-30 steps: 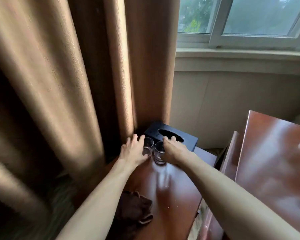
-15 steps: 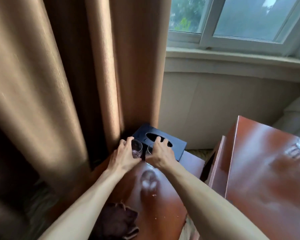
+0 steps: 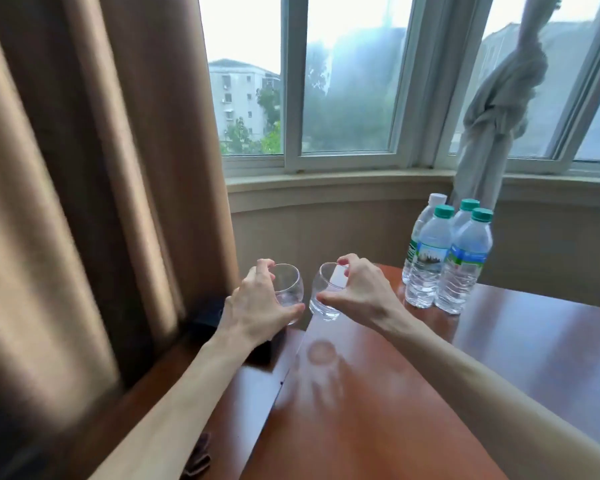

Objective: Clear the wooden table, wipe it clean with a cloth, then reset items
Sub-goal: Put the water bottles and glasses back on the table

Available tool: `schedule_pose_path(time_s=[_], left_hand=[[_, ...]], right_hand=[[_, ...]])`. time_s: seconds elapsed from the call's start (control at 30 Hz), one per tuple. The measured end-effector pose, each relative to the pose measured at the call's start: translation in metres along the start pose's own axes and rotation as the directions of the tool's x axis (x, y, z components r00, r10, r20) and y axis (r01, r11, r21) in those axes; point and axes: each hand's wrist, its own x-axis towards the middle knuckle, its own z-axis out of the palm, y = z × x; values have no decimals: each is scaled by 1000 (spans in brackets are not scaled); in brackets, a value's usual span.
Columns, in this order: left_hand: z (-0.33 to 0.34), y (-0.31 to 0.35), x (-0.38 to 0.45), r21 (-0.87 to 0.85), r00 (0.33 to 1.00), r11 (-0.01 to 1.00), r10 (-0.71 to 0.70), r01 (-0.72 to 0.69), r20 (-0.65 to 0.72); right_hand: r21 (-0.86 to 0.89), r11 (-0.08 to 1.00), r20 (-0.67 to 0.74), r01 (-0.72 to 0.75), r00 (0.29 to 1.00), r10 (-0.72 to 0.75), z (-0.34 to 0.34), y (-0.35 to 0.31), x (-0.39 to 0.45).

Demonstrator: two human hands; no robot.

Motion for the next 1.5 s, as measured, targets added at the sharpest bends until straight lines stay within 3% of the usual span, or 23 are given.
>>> schedule_pose_path(time_s=[0.27, 0.5, 0.8, 1.03, 1.5], left_hand=[[89, 113, -27, -67, 985, 990, 134, -127, 112], [149, 169, -26, -65, 966, 975, 220, -213, 138], [179, 170, -25, -83, 959, 966, 254, -245, 127], [188, 159, -31, -219, 970, 954, 228, -203, 91], [207, 158, 17, -194, 983, 968, 176, -162, 57]], right_hand=[[51, 986, -183, -157, 969, 164, -74, 107, -75], [50, 968, -247, -247, 936, 251, -99, 172, -99], [106, 968, -231, -227, 941, 246, -87, 200, -92], [164, 943, -244, -290, 914, 323, -69, 213, -97], [186, 931, -251, -314, 901, 354, -62, 209, -48]])
